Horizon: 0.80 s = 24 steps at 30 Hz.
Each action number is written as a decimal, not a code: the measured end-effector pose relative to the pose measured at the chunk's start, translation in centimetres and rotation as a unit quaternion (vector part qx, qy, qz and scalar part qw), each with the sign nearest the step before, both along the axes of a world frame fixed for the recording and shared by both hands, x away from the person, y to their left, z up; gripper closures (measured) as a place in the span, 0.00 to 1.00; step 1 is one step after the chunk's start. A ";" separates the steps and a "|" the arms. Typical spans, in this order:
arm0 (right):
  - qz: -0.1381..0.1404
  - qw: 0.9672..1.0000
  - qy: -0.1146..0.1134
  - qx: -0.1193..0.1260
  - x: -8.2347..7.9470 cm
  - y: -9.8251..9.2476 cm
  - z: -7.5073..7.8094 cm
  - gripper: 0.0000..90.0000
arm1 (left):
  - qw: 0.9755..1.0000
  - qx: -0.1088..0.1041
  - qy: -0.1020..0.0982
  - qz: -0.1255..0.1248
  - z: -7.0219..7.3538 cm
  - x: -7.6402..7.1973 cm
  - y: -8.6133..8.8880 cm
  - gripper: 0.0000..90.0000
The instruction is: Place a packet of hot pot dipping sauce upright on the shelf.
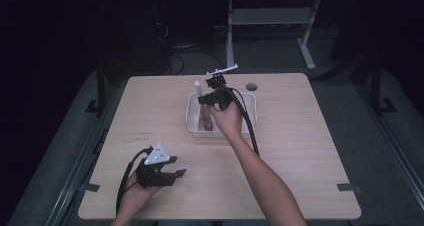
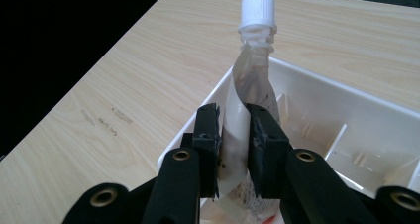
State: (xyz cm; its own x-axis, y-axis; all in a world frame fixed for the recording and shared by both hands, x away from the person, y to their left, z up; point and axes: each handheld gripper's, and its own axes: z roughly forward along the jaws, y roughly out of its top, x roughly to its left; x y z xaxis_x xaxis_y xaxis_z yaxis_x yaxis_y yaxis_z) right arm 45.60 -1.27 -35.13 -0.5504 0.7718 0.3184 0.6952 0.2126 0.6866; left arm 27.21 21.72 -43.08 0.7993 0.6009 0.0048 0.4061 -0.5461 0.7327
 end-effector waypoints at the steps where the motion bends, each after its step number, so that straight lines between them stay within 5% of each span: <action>1: 0.002 1.000 0.002 0.003 0.0 0.0 -0.1 0.83 | 1.000 0.000 0.000 -0.001 0.0 0.0 0.0 0.49; 24: 0.028 0.999 0.011 0.011 -0.6 -0.7 -0.3 0.78 | 1.000 0.003 -0.001 -0.003 0.0 0.0 -0.1 0.48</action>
State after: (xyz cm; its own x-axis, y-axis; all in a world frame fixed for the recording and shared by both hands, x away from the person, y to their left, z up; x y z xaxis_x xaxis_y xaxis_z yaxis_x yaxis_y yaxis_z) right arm 45.05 -1.97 -35.40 -0.5844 0.7329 0.3484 0.6982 0.2354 0.6761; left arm 27.21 21.61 -43.07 0.8026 0.5964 0.0089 0.4023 -0.5523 0.7302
